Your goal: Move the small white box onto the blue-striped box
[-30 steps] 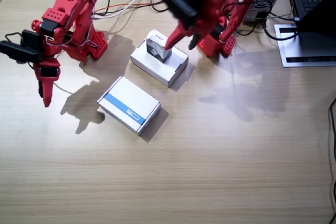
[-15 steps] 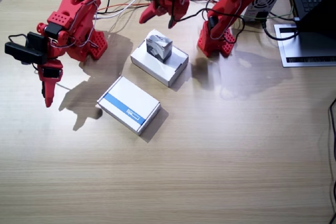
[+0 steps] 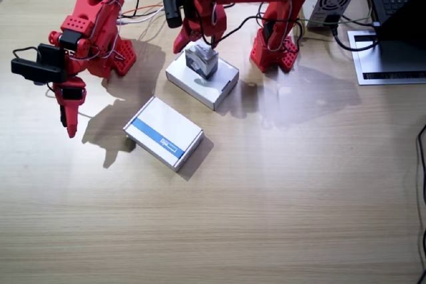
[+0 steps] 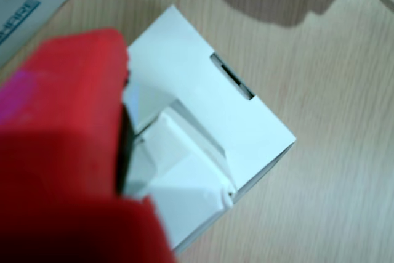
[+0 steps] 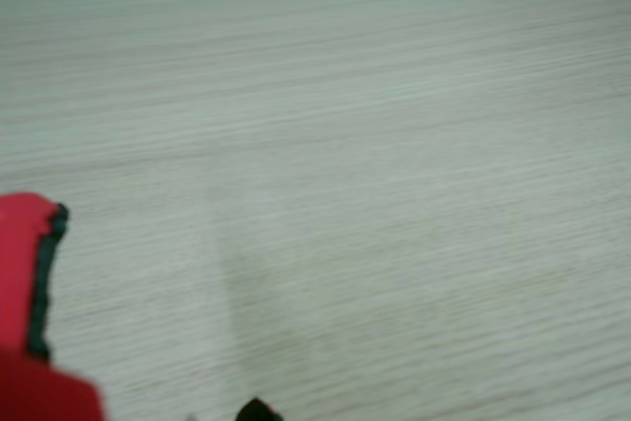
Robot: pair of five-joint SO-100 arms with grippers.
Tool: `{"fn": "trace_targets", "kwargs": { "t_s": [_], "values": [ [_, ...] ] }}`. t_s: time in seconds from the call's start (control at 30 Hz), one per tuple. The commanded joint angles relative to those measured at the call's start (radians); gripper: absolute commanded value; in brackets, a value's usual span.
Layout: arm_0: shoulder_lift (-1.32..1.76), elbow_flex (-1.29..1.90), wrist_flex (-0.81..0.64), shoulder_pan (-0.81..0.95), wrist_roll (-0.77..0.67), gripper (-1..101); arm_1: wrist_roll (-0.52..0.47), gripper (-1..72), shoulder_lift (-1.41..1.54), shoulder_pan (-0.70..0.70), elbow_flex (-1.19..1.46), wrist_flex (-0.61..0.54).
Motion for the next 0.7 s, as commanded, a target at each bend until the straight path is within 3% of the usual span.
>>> {"fn": "trace_targets", "kwargs": {
  "t_s": [0.0,0.3,0.37,0.53,0.67],
  "values": [
    [0.014,-0.026,0.02,0.041,-0.041,53,0.011,41.9,0.029,-0.025,-0.015,0.011],
    [-0.183,0.008,0.018,-0.094,-0.032,54,0.011,42.5,0.032,-0.025,-0.014,0.038],
    [-0.206,0.003,0.018,-0.1,-0.028,49,0.008,42.6,0.032,-0.023,-0.014,0.044],
    [-0.219,0.002,0.018,-0.051,-0.02,20,0.005,42.7,0.032,-0.015,-0.014,0.029],
    [-0.196,-0.002,0.018,-0.014,-0.008,8,0.003,42.8,0.032,-0.018,-0.014,0.028]
  ]
}}
